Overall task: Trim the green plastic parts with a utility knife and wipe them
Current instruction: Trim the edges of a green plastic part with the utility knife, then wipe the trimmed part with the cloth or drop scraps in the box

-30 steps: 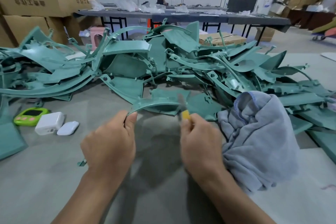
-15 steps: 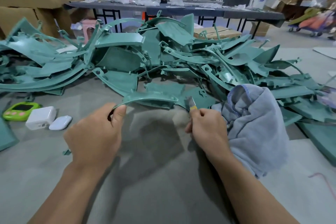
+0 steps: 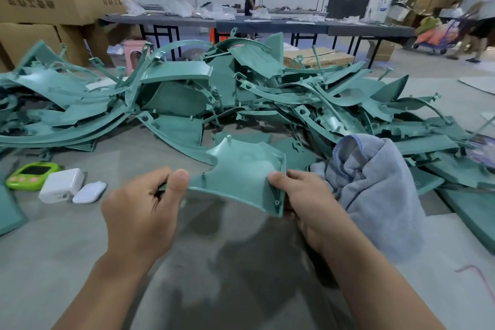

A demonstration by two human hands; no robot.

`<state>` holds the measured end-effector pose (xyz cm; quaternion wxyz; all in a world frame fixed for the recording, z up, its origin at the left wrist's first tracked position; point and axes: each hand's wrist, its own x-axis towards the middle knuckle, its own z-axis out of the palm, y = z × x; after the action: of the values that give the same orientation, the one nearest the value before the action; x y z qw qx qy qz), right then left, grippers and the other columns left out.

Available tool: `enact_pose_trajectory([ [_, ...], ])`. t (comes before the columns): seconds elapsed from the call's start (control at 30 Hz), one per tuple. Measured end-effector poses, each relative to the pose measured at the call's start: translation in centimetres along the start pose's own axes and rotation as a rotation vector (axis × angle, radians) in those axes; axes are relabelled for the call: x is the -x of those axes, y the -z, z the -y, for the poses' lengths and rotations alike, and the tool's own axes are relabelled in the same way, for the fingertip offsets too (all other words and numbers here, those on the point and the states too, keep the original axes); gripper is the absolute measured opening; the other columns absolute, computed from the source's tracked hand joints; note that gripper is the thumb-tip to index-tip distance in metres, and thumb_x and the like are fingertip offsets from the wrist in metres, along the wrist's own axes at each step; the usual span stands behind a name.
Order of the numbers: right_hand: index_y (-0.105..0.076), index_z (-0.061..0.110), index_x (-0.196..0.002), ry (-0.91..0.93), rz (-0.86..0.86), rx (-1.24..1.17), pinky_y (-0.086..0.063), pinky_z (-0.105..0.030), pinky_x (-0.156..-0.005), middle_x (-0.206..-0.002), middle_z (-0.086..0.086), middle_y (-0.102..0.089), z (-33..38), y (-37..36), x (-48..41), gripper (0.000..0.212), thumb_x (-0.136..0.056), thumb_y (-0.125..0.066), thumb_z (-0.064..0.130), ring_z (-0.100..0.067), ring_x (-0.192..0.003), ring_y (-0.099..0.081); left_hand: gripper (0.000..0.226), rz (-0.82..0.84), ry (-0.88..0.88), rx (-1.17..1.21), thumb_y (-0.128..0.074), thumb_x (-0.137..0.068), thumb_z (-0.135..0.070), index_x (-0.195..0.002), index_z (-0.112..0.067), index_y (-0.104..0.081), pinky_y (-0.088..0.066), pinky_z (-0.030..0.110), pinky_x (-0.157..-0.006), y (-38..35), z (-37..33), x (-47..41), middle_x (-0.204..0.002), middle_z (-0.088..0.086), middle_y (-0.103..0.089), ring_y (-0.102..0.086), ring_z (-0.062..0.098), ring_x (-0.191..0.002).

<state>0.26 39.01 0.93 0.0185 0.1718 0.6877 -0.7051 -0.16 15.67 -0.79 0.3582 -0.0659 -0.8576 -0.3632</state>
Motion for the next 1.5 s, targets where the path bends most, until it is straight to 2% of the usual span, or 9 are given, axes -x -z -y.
enact_pose_trajectory([
  [0.23, -0.062, 0.006, -0.099, -0.075, -0.097, -0.508, -0.051, -0.036, -0.051, -0.076, -0.005, -0.075, 0.7, -0.1, -0.1, 0.011, -0.104, -0.053, 0.009, -0.02, -0.058, -0.069, 0.034, -0.311, -0.176, -0.015, -0.059, -0.091, -0.047, -0.083, -0.015, -0.055, -0.029, 0.03, -0.078, 0.2, -1.4, -0.4, -0.083, -0.008, -0.049, -0.038, 0.013, -0.082],
  [0.37, -0.064, 0.002, -0.106, -0.063, -0.054, -0.548, -0.052, -0.032, -0.051, -0.083, -0.011, -0.076, 0.3, -0.9, 0.0, 0.013, -0.104, -0.054, 0.011, -0.023, -0.063, -0.071, 0.032, 0.153, 0.016, 0.259, -0.056, -0.091, -0.054, -0.074, -0.028, -0.064, -0.042, 0.022, -0.065, -0.8, -2.2, 0.8, -0.075, -0.012, -0.065, -0.059, 0.007, -0.072],
  [0.57, -0.066, 0.008, -0.075, 0.155, 0.156, 0.273, -0.045, -0.027, -0.043, -0.059, -0.009, -0.069, 0.1, -2.1, 2.4, 0.034, -0.1, -0.058, 0.03, -0.026, -0.047, -0.064, 0.025, 0.165, 0.462, 0.803, -0.069, -0.077, -0.028, -0.095, -0.042, -0.078, -0.058, 0.028, -0.082, -3.9, -4.9, 1.8, -0.099, -0.011, -0.079, -0.074, 0.009, -0.095],
  [0.73, -0.063, 0.028, -0.081, 0.706, -0.561, 0.987, -0.044, -0.038, -0.078, -0.07, 0.012, -0.064, 3.0, 3.5, 4.2, 0.024, -0.089, -0.055, 0.049, -0.016, -0.079, -0.06, 0.027, 0.134, 0.604, 0.648, -0.071, -0.071, -0.031, -0.098, -0.031, -0.074, -0.054, 0.034, -0.076, -3.4, -3.0, 1.8, -0.093, -0.017, -0.078, -0.074, 0.008, -0.088],
  [0.93, -0.051, 0.032, -0.126, 0.449, -0.52, 1.579, -0.033, -0.034, -0.093, -0.123, 0.006, -0.057, 1.1, 7.8, 3.6, 0.04, -0.09, -0.055, 0.049, -0.02, -0.115, -0.05, 0.032, 0.174, 0.502, 0.526, -0.07, -0.089, -0.019, -0.096, -0.051, -0.067, -0.052, 0.033, -0.07, -3.1, -3.2, 1.0, -0.089, -0.024, -0.074, -0.068, -0.004, -0.078],
  [1.07, -0.061, 0.026, -0.114, 0.44, -0.345, 1.524, -0.038, -0.033, -0.089, -0.115, 0.004, -0.058, 1.0, 7.4, 3.5, 0.027, -0.087, -0.066, 0.03, -0.021, -0.108, -0.052, 0.038, 0.291, 0.522, 0.666, -0.066, -0.096, -0.011, -0.102, -0.047, -0.073, -0.055, 0.031, -0.073, -2.8, -3.4, 1.1, -0.098, -0.014, -0.078, -0.074, 0.005, -0.087],
  [1.3, -0.068, 0.034, -0.096, 1.046, -0.159, 0.727, -0.041, -0.012, -0.081, -0.091, 0.016, -0.061, 5.7, 2.3, 8.2, 0.019, -0.088, -0.063, 0.017, -0.002, -0.09, -0.057, 0.04, 0.525, 0.705, 0.851, -0.051, -0.094, 0.013, -0.116, -0.016, -0.067, -0.061, 0.033, -0.065, -3.0, -2.8, 0.8, -0.099, 0.008, -0.079, -0.076, 0.022, -0.083],
  [1.4, -0.069, 0.024, -0.116, 0.955, 0.04, 0.776, -0.041, -0.02, -0.095, -0.111, 0.011, -0.065, 4.5, -1.7, 7.6, 0.026, -0.091, -0.066, 0.017, -0.004, -0.104, -0.054, 0.042, 0.656, 0.611, 0.892, -0.049, -0.097, 0.006, -0.093, -0.023, -0.079, -0.059, 0.02, -0.066, -2.6, -3.0, 0.8, -0.088, 0.005, -0.078, -0.075, 0.005, -0.079],
  [1.5, -0.041, 0.026, -0.151, 0.782, 0.064, 0.883, -0.021, -0.028, -0.119, -0.152, 0.006, -0.041, 1.1, -4.3, 5.8, 0.06, -0.095, -0.059, 0.037, -0.011, -0.141, -0.028, 0.02, 0.494, 0.545, 0.894, -0.05, -0.096, 0.014, -0.096, 0.011, -0.069, -0.048, 0.003, -0.069, -3.3, -2.7, 1.1, -0.082, 0.017, -0.075, -0.068, -0.003, -0.081],
])
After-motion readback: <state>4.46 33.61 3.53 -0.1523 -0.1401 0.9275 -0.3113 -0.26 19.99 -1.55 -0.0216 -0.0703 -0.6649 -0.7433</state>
